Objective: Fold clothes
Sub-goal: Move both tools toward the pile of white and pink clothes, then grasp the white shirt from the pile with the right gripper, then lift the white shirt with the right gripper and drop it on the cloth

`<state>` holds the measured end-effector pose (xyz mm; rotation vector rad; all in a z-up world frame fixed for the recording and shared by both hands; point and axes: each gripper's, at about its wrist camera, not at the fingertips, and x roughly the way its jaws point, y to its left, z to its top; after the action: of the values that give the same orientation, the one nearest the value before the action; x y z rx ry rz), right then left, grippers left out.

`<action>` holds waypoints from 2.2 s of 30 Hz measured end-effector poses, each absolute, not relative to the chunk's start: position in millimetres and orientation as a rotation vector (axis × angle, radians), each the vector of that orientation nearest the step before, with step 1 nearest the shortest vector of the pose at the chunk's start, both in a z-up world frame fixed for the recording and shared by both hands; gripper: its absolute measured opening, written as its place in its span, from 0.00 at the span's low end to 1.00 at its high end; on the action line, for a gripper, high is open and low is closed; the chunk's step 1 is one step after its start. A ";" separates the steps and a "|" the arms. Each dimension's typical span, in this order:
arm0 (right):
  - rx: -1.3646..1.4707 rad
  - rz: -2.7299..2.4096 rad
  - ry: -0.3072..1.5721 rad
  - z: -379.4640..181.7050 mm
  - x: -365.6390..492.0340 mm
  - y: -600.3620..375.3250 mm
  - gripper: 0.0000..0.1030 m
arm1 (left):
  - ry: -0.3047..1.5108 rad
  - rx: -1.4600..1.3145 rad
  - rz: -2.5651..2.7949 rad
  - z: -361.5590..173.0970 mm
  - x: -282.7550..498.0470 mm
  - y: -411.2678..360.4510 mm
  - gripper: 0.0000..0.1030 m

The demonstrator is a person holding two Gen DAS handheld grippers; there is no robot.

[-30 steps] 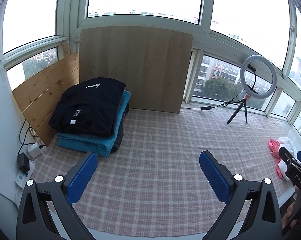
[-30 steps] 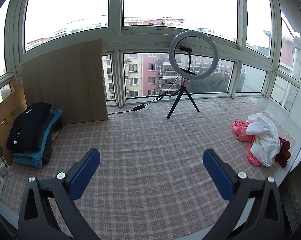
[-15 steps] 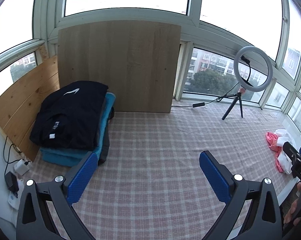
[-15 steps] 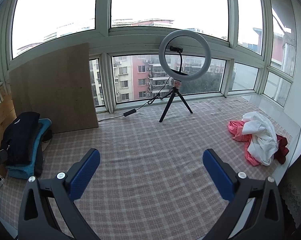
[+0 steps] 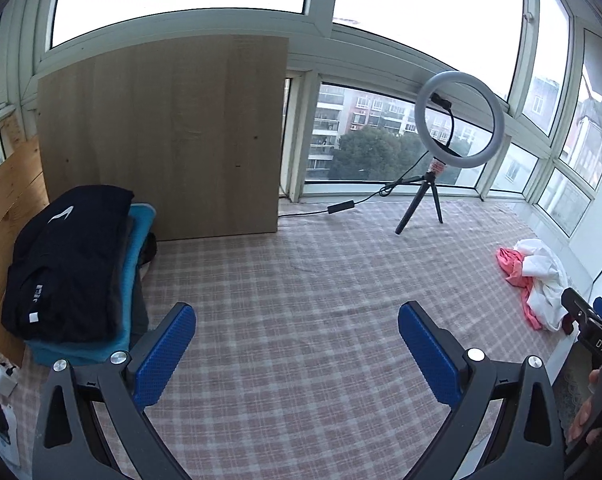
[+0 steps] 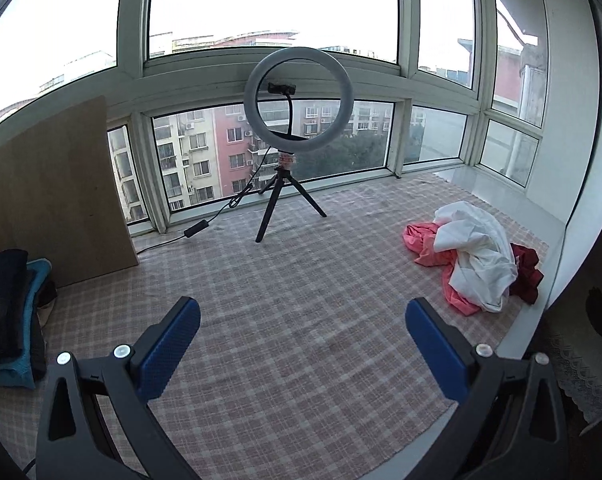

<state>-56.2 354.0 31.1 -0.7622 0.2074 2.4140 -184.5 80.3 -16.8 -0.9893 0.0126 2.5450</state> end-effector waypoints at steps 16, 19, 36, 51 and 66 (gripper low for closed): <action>-0.764 2.376 0.293 12.2 -48.0 497.1 1.00 | -0.067 -1.051 2.591 -18.7 -175.6 150.3 0.99; -0.770 2.337 0.313 7.9 -43.7 539.7 1.00 | -0.056 -1.048 2.627 -19.1 -175.0 172.3 0.99; -0.782 2.202 0.291 -21.2 -33.7 699.6 1.00 | 0.046 -1.083 2.683 -24.7 -166.4 277.1 0.99; -1.087 2.038 0.452 -125.9 -59.3 858.6 1.00 | 0.091 -1.186 2.728 -33.4 -176.8 288.8 0.99; -0.796 2.423 0.660 33.0 -8.3 838.3 0.12 | 0.067 -1.086 2.739 -14.7 -181.7 229.8 0.99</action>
<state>-8.3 838.3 33.0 -0.7964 0.6604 2.4231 -181.7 229.8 -14.7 -1.0856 0.0673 2.7387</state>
